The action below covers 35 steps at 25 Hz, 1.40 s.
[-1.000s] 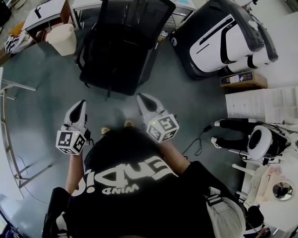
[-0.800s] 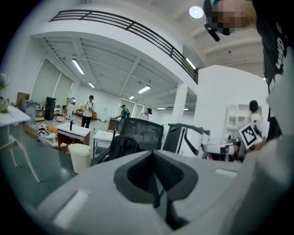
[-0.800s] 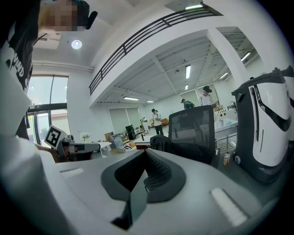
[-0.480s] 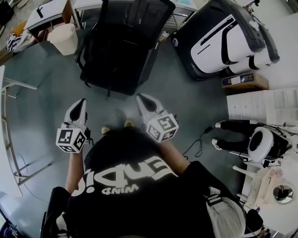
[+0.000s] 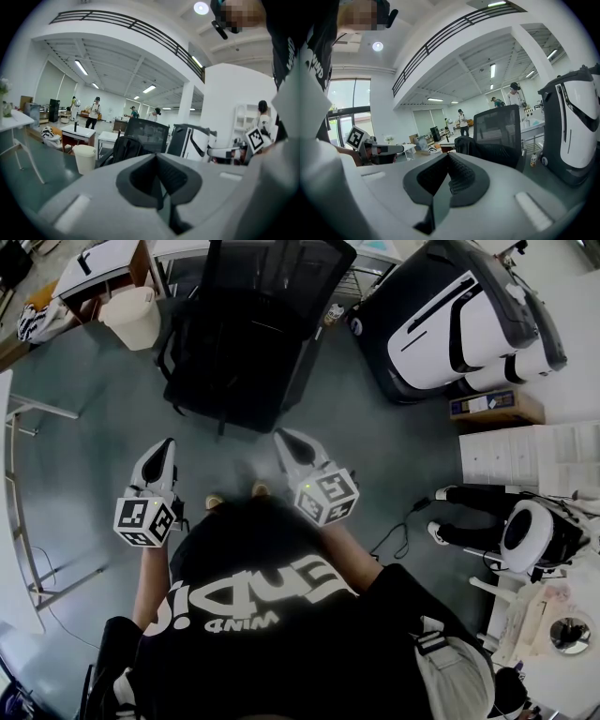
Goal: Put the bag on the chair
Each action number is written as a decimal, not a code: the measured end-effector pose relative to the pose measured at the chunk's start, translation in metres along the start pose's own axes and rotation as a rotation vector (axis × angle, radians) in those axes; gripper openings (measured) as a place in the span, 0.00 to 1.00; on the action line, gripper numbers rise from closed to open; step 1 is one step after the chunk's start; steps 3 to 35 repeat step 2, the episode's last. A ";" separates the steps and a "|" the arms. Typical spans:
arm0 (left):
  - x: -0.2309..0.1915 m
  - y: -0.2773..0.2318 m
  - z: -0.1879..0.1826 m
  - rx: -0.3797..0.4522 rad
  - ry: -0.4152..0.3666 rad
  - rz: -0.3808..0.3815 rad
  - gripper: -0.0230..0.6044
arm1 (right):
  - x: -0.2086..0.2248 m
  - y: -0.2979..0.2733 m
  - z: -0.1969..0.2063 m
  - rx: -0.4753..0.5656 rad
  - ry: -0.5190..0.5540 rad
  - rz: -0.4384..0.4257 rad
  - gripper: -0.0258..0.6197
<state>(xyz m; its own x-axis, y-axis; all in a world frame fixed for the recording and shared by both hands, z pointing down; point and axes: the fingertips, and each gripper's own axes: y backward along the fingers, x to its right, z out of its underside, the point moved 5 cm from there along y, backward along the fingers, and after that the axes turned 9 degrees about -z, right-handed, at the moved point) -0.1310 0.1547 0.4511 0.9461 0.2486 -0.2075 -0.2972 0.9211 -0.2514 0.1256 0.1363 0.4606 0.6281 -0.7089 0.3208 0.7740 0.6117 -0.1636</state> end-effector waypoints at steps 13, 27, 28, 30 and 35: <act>0.001 -0.001 0.000 -0.002 0.000 -0.002 0.04 | 0.002 0.000 0.000 -0.002 -0.004 0.000 0.04; 0.001 -0.001 0.000 -0.002 0.000 -0.002 0.04 | 0.002 0.000 0.000 -0.002 -0.004 0.000 0.04; 0.001 -0.001 0.000 -0.002 0.000 -0.002 0.04 | 0.002 0.000 0.000 -0.002 -0.004 0.000 0.04; 0.001 -0.001 0.000 -0.002 0.000 -0.002 0.04 | 0.002 0.000 0.000 -0.002 -0.004 0.000 0.04; 0.001 -0.001 0.000 -0.002 0.000 -0.002 0.04 | 0.002 0.000 0.000 -0.002 -0.004 0.000 0.04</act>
